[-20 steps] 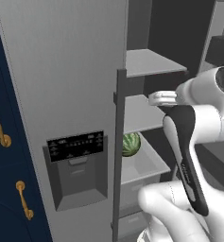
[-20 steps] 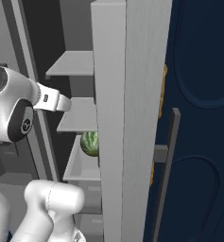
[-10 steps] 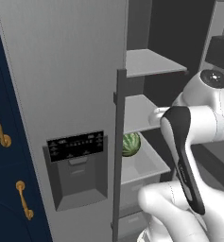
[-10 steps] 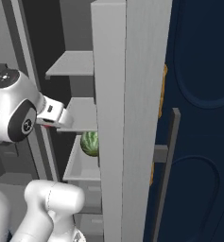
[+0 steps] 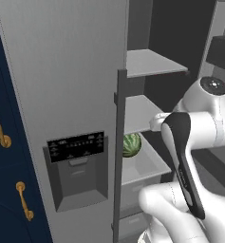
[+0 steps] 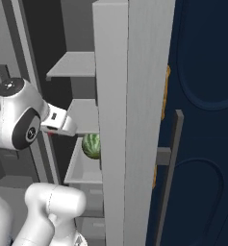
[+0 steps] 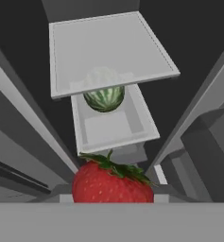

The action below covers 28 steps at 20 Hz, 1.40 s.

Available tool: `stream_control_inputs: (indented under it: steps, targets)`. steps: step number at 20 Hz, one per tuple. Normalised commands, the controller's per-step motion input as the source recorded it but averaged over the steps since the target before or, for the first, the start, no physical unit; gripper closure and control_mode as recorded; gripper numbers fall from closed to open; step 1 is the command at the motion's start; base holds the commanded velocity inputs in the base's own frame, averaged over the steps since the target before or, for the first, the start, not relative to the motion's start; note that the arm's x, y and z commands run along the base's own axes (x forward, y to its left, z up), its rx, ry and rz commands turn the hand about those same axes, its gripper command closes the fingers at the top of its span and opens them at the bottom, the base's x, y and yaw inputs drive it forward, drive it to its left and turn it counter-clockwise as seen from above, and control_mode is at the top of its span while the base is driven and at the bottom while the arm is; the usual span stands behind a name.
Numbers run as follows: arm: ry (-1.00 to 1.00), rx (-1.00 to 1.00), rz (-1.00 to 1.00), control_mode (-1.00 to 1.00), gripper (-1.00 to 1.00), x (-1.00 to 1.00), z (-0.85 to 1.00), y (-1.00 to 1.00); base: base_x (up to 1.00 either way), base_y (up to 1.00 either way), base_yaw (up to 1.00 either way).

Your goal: Take the strawberry from the fridge and place it on top of the pancake, located on the dining counter.

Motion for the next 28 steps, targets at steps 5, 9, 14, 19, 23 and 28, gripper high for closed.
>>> stream_control_inputs:
  steps: [5,9,14,19,23,28]
  targets:
    - [0.0,0.0,0.01,-1.0,1.0,-0.08,0.0,0.01,0.0,0.0,0.0]
    - [-0.01,0.0,0.0,1.0,1.0,-0.48,-0.02,0.15,-0.25,0.03,0.0]
    - [0.0,0.0,0.0,1.0,1.0,0.0,0.0,0.0,-1.0,0.04,0.0]
    - [0.0,0.0,0.0,1.0,1.0,0.0,0.0,0.0,-1.0,-0.01,-0.3]
    - [0.0,0.0,0.0,1.0,1.0,0.0,0.0,0.0,-1.0,0.0,-0.55]
    - [0.0,0.0,0.0,1.0,1.0,0.0,0.0,0.0,-0.9,-0.08,-0.67]
